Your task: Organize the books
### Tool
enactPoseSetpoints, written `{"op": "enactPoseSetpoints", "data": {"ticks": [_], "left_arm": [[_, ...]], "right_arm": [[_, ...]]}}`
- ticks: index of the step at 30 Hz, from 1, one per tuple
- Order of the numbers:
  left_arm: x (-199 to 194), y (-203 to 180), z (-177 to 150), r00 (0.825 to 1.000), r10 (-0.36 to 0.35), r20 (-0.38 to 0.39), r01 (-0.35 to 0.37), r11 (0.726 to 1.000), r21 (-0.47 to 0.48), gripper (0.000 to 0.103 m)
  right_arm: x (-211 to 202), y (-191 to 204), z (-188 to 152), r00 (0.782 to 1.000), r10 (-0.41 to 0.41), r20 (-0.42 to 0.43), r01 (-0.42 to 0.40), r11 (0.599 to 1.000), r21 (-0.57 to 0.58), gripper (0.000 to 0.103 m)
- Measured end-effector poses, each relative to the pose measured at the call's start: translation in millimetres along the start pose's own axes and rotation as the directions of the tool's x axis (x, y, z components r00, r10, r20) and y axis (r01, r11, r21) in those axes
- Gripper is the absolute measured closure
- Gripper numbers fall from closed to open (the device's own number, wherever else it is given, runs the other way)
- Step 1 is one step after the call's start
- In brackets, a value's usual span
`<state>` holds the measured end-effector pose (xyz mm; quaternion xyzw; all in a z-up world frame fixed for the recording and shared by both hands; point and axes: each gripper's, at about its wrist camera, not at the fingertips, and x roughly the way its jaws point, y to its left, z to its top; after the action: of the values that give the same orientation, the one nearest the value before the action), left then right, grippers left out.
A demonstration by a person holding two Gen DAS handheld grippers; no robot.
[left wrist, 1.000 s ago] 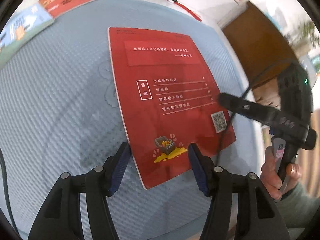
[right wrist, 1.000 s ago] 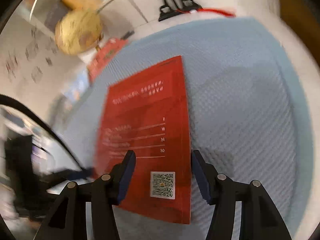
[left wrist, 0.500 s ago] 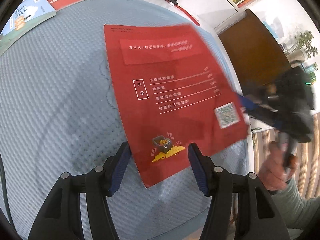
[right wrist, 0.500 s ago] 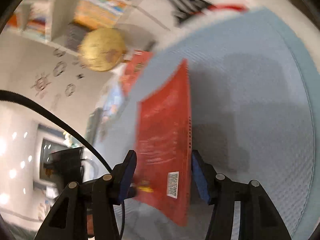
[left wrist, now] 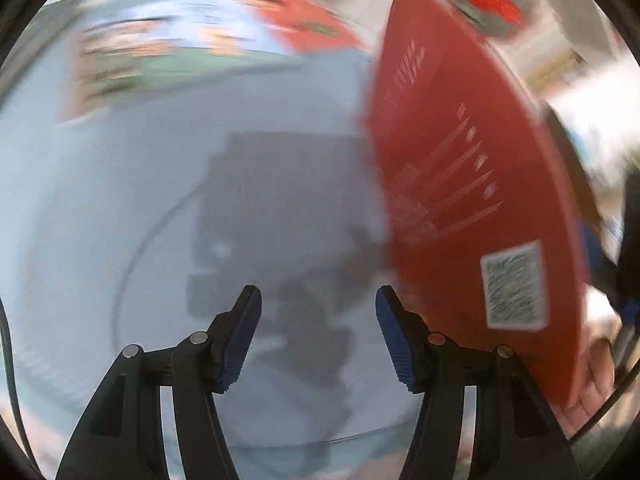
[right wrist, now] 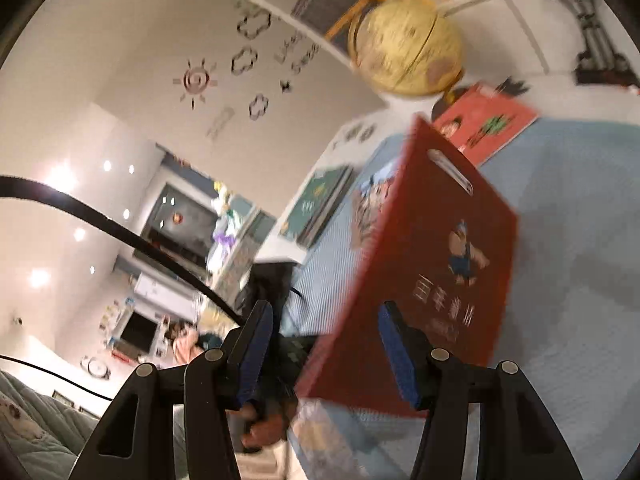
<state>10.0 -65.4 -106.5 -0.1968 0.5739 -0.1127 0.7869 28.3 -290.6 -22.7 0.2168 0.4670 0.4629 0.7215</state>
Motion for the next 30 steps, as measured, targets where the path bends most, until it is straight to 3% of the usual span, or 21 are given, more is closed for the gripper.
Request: {"op": "enactPoseSetpoints", "data": {"ticks": [2,4,5,6,8,11,14,15,20,21,23,25,27,29,30], "left_arm": [[-11,36,-7,0.987,0.158,0.009,-0.157,0.986,-0.061,0.047],[-15,55,-13,0.975,0.221,-0.004,-0.221,0.972,-0.085,0.050],[-17,61,-16,0.981,0.192,0.002,-0.190,0.976,-0.104,0.050],[-20,64,-16,0.985,0.170,0.013,-0.167,0.979,-0.115,0.050],[-18,57,-14,0.992,0.123,0.028,-0.120,0.987,-0.107,0.050],[1,37,-10,0.995,0.099,0.009,-0.098,0.993,-0.062,0.050],[9,15,-9,0.992,0.126,0.018,-0.126,0.992,-0.003,0.050],[10,9,-12,0.994,0.112,0.015,-0.112,0.994,0.001,0.050],[10,-2,-17,0.989,0.149,0.022,-0.150,0.987,0.057,0.050],[6,1,-17,0.992,0.127,0.027,-0.128,0.991,0.044,0.050],[-15,10,-16,0.997,-0.001,0.079,0.002,1.000,-0.016,0.050],[-34,15,-14,0.982,-0.134,0.129,0.142,0.988,-0.059,0.050],[-46,16,-12,0.962,-0.220,0.161,0.233,0.970,-0.071,0.050],[-43,13,-10,0.965,-0.205,0.166,0.218,0.974,-0.067,0.051],[-36,10,-9,0.973,-0.175,0.154,0.186,0.980,-0.065,0.058]], "right_arm": [[13,-3,-5,0.998,-0.053,-0.038,0.053,0.999,-0.005,0.048],[23,-15,-15,0.986,-0.149,-0.077,0.149,0.989,-0.003,0.047],[25,-21,-18,0.975,-0.203,-0.092,0.203,0.979,-0.006,0.045],[32,-29,-24,0.949,-0.294,-0.119,0.293,0.956,-0.023,0.044],[41,-45,-29,0.913,-0.379,-0.152,0.377,0.925,-0.043,0.044],[53,-61,-32,0.868,-0.468,-0.166,0.467,0.883,-0.049,0.045],[66,-60,-34,0.847,-0.510,-0.149,0.499,0.860,-0.105,0.058],[69,-60,-37,0.845,-0.512,-0.154,0.500,0.859,-0.112,0.063],[75,-62,-44,0.848,-0.508,-0.154,0.491,0.861,-0.135,0.064],[73,-65,-45,0.850,-0.504,-0.154,0.489,0.863,-0.126,0.064],[70,-69,-45,0.860,-0.487,-0.152,0.477,0.873,-0.097,0.064],[66,-75,-43,0.878,-0.454,-0.153,0.451,0.891,-0.061,0.064],[63,-81,-44,0.892,-0.425,-0.152,0.426,0.904,-0.027,0.063],[60,-84,-44,0.903,-0.403,-0.146,0.407,0.913,-0.002,0.063],[59,-85,-44,0.906,-0.397,-0.144,0.402,0.916,0.006,0.063]]}}
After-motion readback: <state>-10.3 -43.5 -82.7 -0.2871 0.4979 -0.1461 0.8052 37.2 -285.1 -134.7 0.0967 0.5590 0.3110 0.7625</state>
